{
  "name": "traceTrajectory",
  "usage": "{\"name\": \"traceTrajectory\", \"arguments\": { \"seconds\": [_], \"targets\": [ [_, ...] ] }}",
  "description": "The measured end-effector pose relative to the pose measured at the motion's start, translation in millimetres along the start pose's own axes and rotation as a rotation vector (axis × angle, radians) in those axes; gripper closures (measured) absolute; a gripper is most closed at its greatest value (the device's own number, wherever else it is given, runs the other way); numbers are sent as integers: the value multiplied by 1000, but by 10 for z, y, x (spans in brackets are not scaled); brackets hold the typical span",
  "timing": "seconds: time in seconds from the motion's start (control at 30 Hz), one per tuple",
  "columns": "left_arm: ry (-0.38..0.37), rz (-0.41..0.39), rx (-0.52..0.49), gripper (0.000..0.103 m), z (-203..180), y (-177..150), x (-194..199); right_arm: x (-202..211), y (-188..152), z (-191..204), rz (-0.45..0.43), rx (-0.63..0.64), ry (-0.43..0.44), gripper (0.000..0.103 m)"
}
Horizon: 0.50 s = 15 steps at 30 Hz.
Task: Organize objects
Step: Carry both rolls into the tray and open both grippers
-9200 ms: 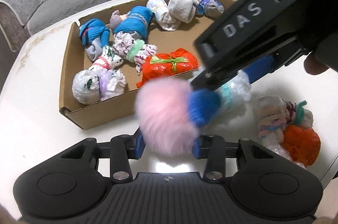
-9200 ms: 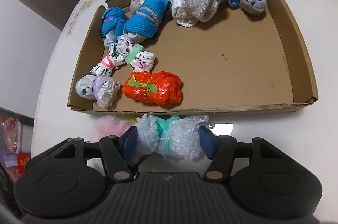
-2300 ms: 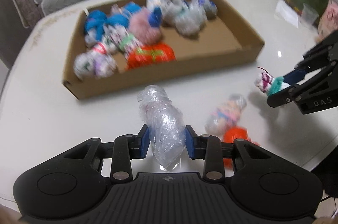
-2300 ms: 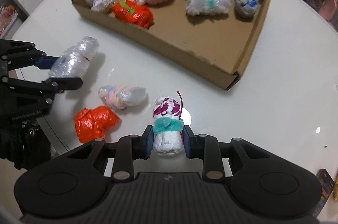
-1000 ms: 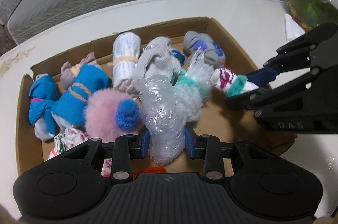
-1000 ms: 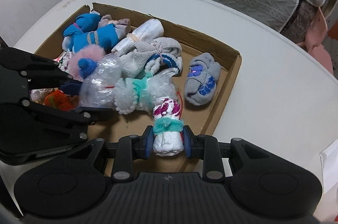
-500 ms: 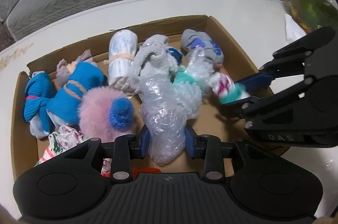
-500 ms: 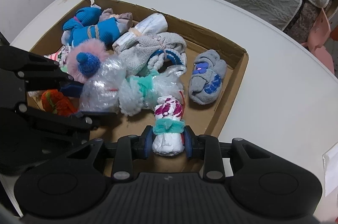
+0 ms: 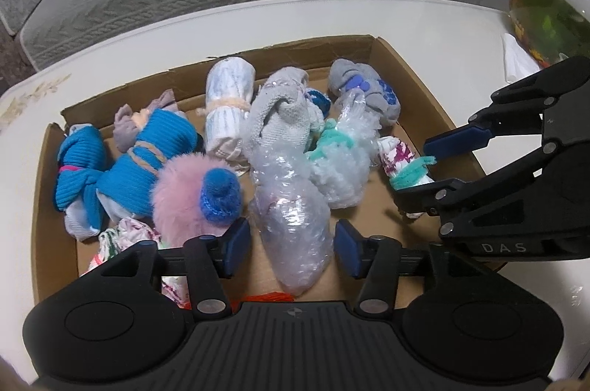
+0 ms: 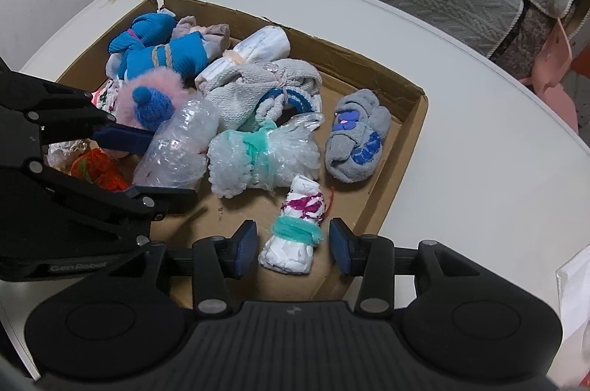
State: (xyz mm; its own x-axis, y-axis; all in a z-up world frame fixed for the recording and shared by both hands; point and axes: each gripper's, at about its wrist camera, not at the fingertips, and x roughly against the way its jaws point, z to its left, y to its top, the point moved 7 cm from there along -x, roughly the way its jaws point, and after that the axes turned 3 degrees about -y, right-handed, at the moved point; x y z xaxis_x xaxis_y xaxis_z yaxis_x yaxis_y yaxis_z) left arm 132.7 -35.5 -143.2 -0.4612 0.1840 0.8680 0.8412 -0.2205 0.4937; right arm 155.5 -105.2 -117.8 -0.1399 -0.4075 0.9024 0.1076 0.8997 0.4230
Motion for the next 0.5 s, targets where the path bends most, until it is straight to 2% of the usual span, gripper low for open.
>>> {"name": "traceTrajectory", "arguments": {
  "seconds": [0.5],
  "targets": [
    [22, -21, 7, 30, -20, -35, 283, 145, 14, 12, -28, 11, -9, 57]
  ]
}}
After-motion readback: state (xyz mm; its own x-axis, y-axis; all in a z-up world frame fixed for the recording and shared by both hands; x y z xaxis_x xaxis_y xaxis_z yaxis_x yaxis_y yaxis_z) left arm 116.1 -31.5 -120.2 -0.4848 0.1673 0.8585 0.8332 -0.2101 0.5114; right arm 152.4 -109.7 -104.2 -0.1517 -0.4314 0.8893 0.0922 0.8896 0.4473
